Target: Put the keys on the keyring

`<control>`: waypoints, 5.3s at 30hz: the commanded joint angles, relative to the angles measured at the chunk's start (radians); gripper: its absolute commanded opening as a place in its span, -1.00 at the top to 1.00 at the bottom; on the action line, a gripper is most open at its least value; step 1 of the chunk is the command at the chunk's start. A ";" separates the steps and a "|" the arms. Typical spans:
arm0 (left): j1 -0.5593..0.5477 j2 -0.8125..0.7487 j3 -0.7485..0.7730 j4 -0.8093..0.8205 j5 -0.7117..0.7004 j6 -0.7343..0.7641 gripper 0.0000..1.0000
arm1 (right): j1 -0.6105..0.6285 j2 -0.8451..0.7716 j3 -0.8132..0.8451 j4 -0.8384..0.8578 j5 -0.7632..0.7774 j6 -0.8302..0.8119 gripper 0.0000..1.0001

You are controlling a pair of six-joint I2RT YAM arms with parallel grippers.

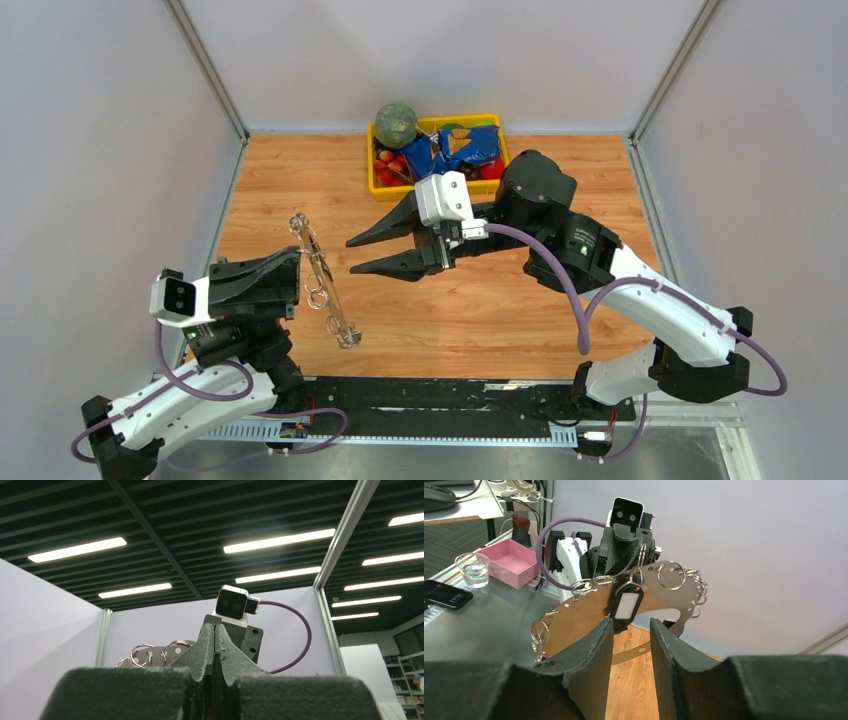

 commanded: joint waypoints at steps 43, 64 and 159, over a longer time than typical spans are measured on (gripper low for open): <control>-0.001 0.027 -0.025 0.038 0.054 -0.083 0.99 | 0.024 0.086 0.110 0.081 -0.094 0.021 0.62; -0.002 -0.075 0.001 -0.230 0.100 -0.106 0.68 | 0.023 0.047 0.084 0.028 0.005 0.064 1.00; -0.001 0.080 0.605 -2.133 0.412 0.428 0.87 | 0.022 -0.033 -0.185 -0.426 0.028 0.164 1.00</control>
